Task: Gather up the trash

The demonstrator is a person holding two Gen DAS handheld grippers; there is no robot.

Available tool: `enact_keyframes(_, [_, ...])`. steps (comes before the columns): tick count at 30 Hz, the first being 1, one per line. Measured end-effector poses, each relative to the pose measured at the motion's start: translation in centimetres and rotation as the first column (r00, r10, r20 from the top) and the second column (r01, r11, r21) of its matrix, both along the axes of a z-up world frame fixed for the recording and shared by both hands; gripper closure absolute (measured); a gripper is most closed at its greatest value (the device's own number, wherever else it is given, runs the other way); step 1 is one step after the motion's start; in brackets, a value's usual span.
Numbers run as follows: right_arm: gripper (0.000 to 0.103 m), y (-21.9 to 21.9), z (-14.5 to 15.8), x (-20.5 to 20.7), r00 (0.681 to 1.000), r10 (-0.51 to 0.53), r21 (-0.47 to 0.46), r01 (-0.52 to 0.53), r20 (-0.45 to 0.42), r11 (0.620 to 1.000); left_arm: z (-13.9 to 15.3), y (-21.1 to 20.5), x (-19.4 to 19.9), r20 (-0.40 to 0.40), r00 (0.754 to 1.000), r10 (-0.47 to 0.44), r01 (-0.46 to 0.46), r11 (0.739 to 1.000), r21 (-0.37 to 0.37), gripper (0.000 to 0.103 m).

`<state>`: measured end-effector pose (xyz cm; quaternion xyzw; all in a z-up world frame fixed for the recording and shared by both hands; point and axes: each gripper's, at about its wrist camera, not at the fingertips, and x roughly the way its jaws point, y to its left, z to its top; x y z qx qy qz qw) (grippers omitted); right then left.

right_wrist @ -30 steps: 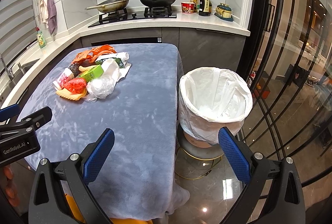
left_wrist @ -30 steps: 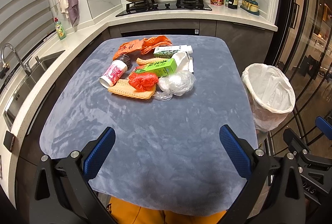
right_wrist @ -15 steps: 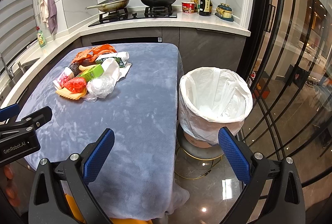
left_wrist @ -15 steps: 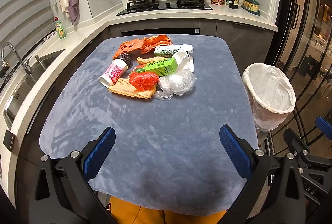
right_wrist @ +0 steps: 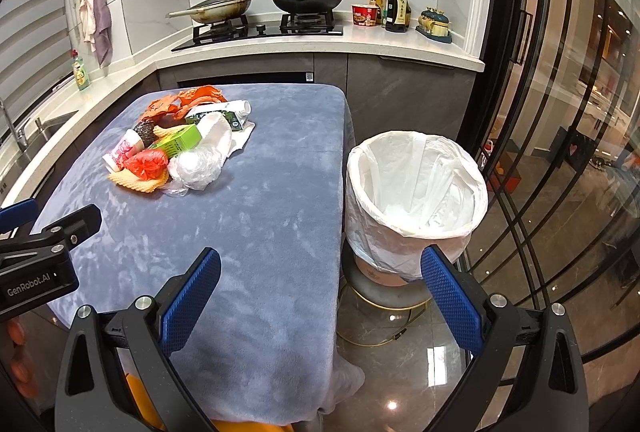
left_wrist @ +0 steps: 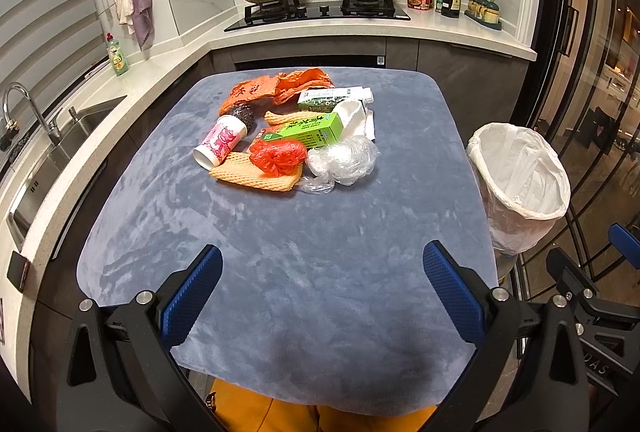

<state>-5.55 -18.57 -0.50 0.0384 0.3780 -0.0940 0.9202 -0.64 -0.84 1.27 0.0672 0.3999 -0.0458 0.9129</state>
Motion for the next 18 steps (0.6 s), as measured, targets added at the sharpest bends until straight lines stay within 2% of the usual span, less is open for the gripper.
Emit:
enact_keyframes(13, [0.007, 0.7, -0.4, 0.8, 1.0, 0.003, -0.012, -0.004, -0.017, 1.0, -0.3, 0.8, 0.5, -0.021, 1.0, 0.012, -0.013, 1.0, -0.011, 0.007])
enact_keyframes(18, [0.007, 1.2, -0.8, 1.6, 1.0, 0.007, -0.009, -0.008, -0.026, 1.0, -0.7, 1.8, 1.7, -0.028, 0.999, 0.028, -0.03, 0.998, -0.051, 0.007])
